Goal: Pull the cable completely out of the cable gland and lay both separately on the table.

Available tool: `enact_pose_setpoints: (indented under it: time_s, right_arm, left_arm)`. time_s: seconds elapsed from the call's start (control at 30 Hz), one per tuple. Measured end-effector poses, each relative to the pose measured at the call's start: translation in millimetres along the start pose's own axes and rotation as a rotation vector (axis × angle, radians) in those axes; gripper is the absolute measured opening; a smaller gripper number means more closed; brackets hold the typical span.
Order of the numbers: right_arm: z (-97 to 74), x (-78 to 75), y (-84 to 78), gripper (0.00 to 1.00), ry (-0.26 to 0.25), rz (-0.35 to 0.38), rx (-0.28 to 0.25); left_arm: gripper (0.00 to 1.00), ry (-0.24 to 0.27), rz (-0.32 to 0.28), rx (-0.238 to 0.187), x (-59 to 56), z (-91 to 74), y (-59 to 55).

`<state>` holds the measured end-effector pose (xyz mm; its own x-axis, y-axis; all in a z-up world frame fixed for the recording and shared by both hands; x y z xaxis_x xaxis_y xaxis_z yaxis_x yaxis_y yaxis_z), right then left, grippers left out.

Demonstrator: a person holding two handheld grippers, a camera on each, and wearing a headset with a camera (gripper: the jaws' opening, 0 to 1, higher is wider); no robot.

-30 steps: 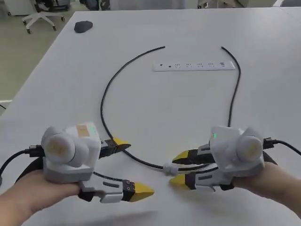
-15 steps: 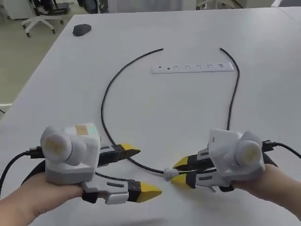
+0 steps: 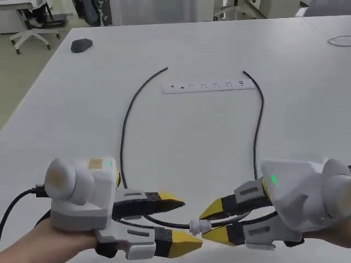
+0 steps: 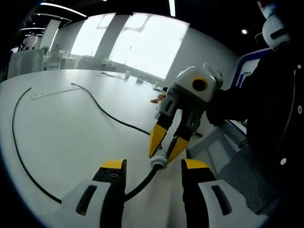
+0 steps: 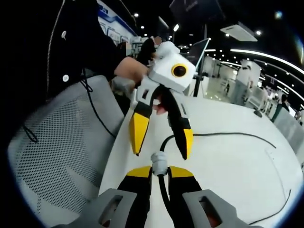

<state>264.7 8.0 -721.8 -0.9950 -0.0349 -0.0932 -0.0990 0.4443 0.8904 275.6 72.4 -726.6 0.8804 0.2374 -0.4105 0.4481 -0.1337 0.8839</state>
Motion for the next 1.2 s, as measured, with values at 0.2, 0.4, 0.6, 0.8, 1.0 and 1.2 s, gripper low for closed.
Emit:
enact_pose_setpoints:
  time_s: [0.2,0.4,0.6,0.8,1.0,1.2]
  right_arm:
    - [-2.1,4.1,2.7,0.08,-0.010,-0.033,0.005]
    - [-5.1,3.2,4.6,0.08,-0.021,-0.047,0.003]
    - [-5.7,3.0,6.4,0.08,-0.021,-0.041,-0.005]
    - [-5.0,2.7,7.1,0.07,-0.017,-0.041,-0.004]
    - [-5.2,2.1,7.8,0.08,-0.020,-0.042,-0.003]
    - [-7.6,-2.3,11.7,0.09,-0.039,0.108,-0.020]
  left_arm:
    - [0.35,-0.039,-0.057,-0.045,-10.7,3.3,0.2]
    - [0.27,-0.040,-0.045,-0.052,-11.4,1.7,1.0]
    - [0.17,-0.036,-0.049,-0.064,-9.8,-0.2,2.6]
    - [0.16,-0.041,-0.052,-0.060,-9.3,-0.9,2.1]
    - [0.16,-0.044,-0.023,-0.063,-9.4,-0.9,2.8]
    - [0.16,-0.047,0.121,-0.080,-9.0,-1.5,8.5]
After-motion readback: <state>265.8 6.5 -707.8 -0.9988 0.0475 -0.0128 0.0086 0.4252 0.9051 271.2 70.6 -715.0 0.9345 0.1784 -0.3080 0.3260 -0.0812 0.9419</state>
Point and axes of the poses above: the centre of the closed fingertips' face, and the gripper's own axes: z roughly forward along the fingers, x roughly to its left, y roughly out of its top, the point moved 4 cm from there along -z, roughly backward along the fingers, and after that the axes turned 7 degrees about -x, right-handed, at the moved point
